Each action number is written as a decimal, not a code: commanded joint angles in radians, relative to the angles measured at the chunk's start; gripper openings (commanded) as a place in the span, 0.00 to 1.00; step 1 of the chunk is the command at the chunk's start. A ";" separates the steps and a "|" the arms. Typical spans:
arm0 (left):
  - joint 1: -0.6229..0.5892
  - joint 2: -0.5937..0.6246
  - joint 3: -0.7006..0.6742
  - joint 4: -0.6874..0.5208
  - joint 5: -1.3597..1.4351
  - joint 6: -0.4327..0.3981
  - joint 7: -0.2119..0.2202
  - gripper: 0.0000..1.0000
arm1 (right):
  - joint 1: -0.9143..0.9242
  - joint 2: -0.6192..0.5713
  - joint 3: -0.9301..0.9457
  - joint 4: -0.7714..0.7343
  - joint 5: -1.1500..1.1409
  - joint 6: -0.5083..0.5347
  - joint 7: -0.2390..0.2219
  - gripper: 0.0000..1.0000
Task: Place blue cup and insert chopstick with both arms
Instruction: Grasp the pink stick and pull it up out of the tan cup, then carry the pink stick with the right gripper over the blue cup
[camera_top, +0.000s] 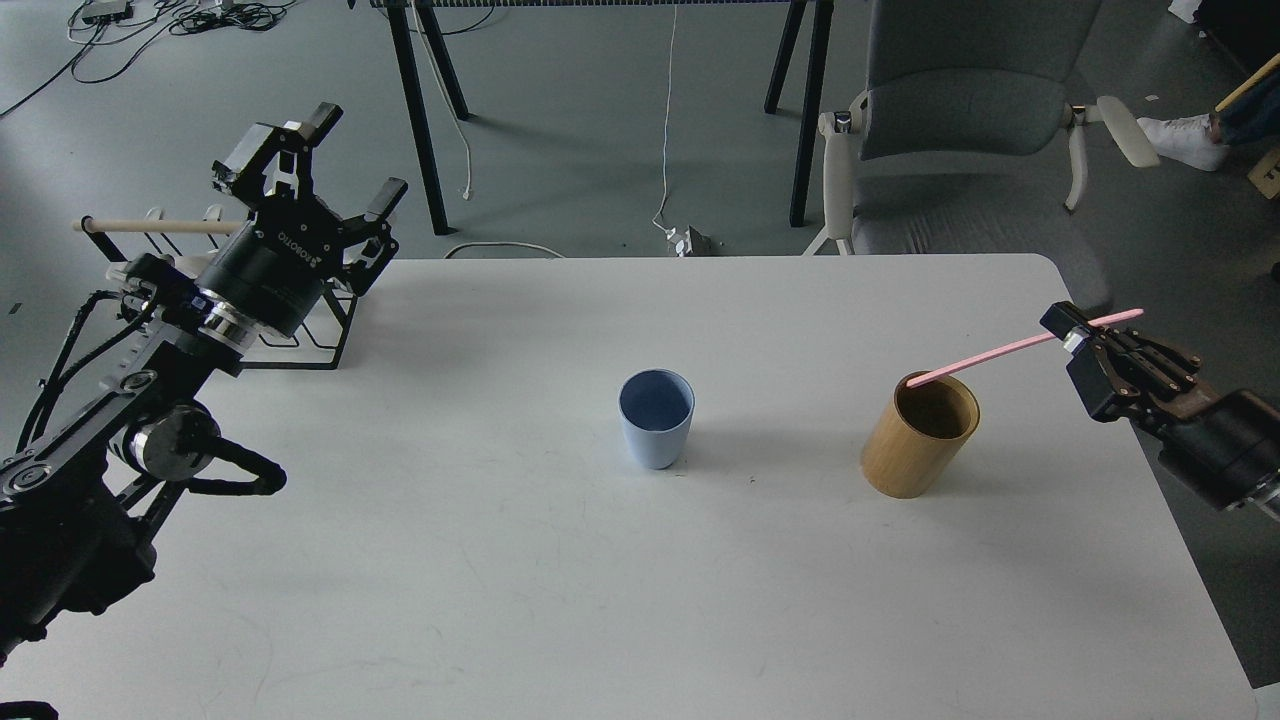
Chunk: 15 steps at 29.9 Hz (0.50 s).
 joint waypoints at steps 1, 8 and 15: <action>0.003 -0.002 0.001 0.004 -0.001 0.000 0.000 0.89 | -0.001 -0.104 0.030 0.095 0.064 0.000 0.000 0.00; 0.008 -0.001 0.001 0.009 0.001 0.000 0.000 0.89 | 0.086 -0.145 0.073 0.172 0.126 0.000 0.000 0.00; 0.012 -0.005 0.001 0.029 0.001 0.000 0.000 0.89 | 0.356 0.111 -0.162 0.065 0.117 0.000 0.000 0.00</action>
